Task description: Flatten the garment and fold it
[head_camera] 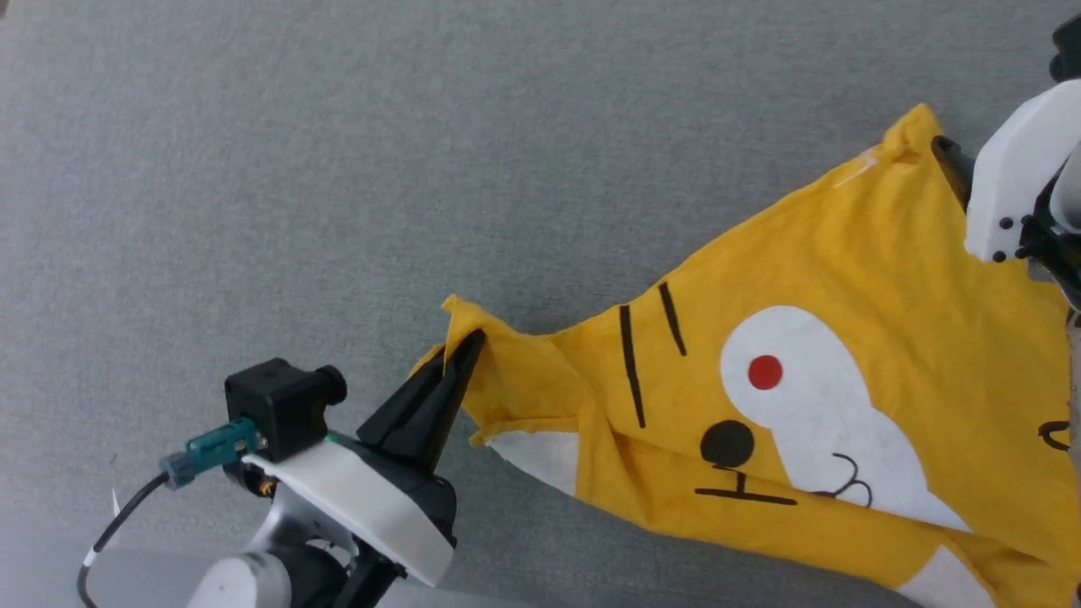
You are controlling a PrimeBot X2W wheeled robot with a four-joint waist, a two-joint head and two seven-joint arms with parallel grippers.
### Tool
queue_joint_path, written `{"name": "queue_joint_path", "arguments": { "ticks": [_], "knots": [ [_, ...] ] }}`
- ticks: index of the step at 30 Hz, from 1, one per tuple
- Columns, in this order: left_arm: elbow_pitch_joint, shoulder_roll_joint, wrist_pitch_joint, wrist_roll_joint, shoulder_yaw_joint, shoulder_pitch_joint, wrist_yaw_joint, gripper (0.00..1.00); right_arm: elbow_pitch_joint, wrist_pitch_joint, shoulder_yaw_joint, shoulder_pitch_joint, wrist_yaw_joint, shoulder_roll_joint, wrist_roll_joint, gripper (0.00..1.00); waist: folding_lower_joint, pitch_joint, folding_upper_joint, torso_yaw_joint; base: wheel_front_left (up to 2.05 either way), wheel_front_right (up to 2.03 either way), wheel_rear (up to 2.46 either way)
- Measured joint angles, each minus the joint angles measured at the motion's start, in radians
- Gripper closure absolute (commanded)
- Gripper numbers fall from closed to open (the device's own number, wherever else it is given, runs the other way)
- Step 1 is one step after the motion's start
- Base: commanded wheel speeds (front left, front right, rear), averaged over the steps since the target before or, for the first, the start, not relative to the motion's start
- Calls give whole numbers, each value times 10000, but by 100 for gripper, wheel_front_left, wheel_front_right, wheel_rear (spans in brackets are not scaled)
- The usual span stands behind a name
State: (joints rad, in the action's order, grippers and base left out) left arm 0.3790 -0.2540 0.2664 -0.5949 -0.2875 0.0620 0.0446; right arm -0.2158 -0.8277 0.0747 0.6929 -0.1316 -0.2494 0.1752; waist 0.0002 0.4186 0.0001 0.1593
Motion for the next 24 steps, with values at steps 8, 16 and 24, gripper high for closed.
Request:
{"name": "queue_joint_path", "arguments": {
  "ticks": [8,16,24],
  "knots": [
    [-278,100,-211,-8,-102,333,150,100,-746,23,-140,321,0,-196,-257,0,-1,656,0,600,0,0,0],
    [-443,109,-384,-35,-54,436,163,100,-851,-86,-115,838,0,-207,-280,100,-1,1037,0,829,0,0,0],
    [-516,107,-529,-113,138,482,161,100,-1060,491,-180,798,-2,-71,-224,100,-1,734,0,532,0,0,0]
  ]
}}
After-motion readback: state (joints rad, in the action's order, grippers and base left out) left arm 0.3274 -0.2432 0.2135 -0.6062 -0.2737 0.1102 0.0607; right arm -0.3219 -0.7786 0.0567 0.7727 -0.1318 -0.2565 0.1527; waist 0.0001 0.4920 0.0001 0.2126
